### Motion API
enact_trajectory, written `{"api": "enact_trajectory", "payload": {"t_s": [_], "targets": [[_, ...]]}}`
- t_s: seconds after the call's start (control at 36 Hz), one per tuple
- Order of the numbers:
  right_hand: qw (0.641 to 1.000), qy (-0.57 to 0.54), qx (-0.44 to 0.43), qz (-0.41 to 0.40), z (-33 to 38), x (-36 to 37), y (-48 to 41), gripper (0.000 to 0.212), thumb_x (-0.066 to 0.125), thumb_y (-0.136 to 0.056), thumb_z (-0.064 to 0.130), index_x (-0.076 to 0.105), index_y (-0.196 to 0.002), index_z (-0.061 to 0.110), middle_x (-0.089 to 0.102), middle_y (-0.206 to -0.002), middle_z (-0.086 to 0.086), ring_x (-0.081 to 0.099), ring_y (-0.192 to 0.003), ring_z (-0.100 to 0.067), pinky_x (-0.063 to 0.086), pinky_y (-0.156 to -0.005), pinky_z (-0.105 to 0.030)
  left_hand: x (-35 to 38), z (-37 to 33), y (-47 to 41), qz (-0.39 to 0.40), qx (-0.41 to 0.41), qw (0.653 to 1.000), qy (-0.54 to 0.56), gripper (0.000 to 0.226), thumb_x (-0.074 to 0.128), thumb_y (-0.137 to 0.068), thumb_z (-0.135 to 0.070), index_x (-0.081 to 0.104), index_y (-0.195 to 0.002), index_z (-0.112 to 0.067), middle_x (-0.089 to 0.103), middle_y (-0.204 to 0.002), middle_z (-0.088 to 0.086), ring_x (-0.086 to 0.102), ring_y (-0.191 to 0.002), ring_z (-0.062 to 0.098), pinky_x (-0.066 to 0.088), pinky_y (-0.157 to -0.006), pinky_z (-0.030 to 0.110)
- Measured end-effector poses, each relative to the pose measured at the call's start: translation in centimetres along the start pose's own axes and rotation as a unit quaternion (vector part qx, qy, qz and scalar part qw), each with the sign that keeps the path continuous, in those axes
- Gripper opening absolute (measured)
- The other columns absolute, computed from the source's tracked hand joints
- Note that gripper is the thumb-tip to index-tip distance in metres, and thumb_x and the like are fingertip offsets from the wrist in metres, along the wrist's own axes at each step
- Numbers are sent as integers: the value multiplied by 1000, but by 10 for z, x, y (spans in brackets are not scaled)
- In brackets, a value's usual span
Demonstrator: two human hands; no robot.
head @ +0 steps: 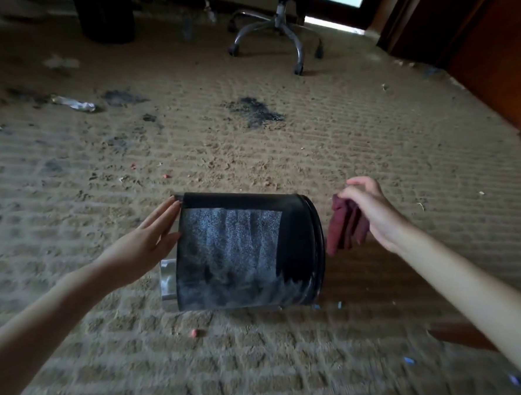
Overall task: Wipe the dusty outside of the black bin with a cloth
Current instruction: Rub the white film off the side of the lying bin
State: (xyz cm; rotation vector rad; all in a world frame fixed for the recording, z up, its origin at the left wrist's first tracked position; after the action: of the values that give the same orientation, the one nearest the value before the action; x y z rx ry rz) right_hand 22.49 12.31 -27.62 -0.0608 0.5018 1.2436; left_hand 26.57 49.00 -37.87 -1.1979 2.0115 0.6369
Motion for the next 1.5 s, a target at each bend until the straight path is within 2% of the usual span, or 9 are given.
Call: {"api": "enact_trajectory", "payload": {"t_s": [0.14, 0.22, 0.39, 0.61, 0.78, 0.97, 1.11, 1.25, 1.5], "targets": [[998, 51, -3, -44, 2, -18, -5, 41, 50, -71, 4, 35, -107, 15, 43, -105, -15, 43, -44, -22, 34, -39, -26, 0, 1, 0, 0, 4, 1000, 0, 71, 24, -80, -58, 5, -145, -37, -5, -152, -26, 14, -137, 0, 29, -111, 33], [962, 217, -122, -112, 3, -20, -4, 29, 50, -77, -2, 47, -95, 19, 52, -101, -10, 53, -56, -24, 41, -45, -25, 0, -1, 0, 1, 5, 1000, 0, 72, 23, -80, -58, 5, -146, -37, -6, -151, -27, 19, -133, -3, 33, -108, 32], [932, 266, -235, -75, -1, 18, -1, 16, 62, -82, 1, 57, -91, 13, 56, -76, 6, 54, -67, -5, 37, -54, -2, -1, -1, 1, 3, 4, 1000, 3, 71, 24, -81, -56, 5, -147, -36, -6, -152, -27, 21, -131, -2, 35, -108, 33], [856, 378, -336, -109, -49, 54, -11, 24, 59, -83, 33, 67, -92, 12, 66, -99, -2, 56, -90, -26, 38, -76, -32, 0, -2, 0, 2, 1, 1000, 4, 63, 30, -90, -45, 7, -147, -35, -5, -152, -25, 18, -137, 2, 34, -109, 37], [874, 360, -326, -12, -72, 39, -10, 46, 46, -88, 39, 60, -122, 11, 50, -137, -10, 37, -131, -29, 28, -109, -42, -2, -4, 1, 1, 2, 1000, 8, 68, 26, -85, -52, 7, -147, -35, -4, -152, -25, 13, -136, -2, 29, -111, 32], [856, 360, -369, -46, -54, 40, -15, 22, 57, -85, 16, 65, -104, 7, 57, -93, -10, 53, -90, -27, 42, -81, -29, 0, -2, 6, 1, 17, 1000, 18, 66, 24, -82, -58, 3, -142, -43, -5, -151, -27, 10, -138, -1, 21, -112, 29], [881, 319, -341, -76, -58, 45, -16, 33, 74, -77, 14, 57, -104, 8, 51, -101, -15, 52, -90, -27, 38, -80, -26, -1, -4, 5, 1, 15, 1000, 16, 62, 25, -83, -55, 3, -141, -45, -5, -151, -27, 10, -136, -2, 20, -110, 26], [822, 431, -363, -82, -55, 41, -8, 39, 49, -87, 48, 65, -98, 14, 62, -96, -1, 53, -95, -28, 42, -82, -39, -2, -5, 4, -1, 7, 1000, 14, 65, 25, -82, -55, 6, -143, -42, -4, -151, -28, 10, -136, -3, 22, -110, 27], [808, 468, -342, -100, -55, 55, 2, 24, 69, -78, 13, 58, -99, 8, 52, -90, -12, 54, -77, -32, 47, -65, -35, 1, -7, 10, -6, 4, 1000, 14, 67, 27, -84, -52, 7, -146, -36, -5, -151, -26, 9, -136, -4, 19, -109, 23]]}}
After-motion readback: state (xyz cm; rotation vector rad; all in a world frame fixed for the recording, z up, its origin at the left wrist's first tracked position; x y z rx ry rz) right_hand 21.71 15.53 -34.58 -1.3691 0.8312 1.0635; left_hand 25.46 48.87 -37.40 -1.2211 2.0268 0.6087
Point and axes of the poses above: each hand's wrist, its own y-axis away from the middle knuckle, its own x-axis out of the palm, z = x × y, the point moved 1 cm from there along -y, towards the middle knuckle
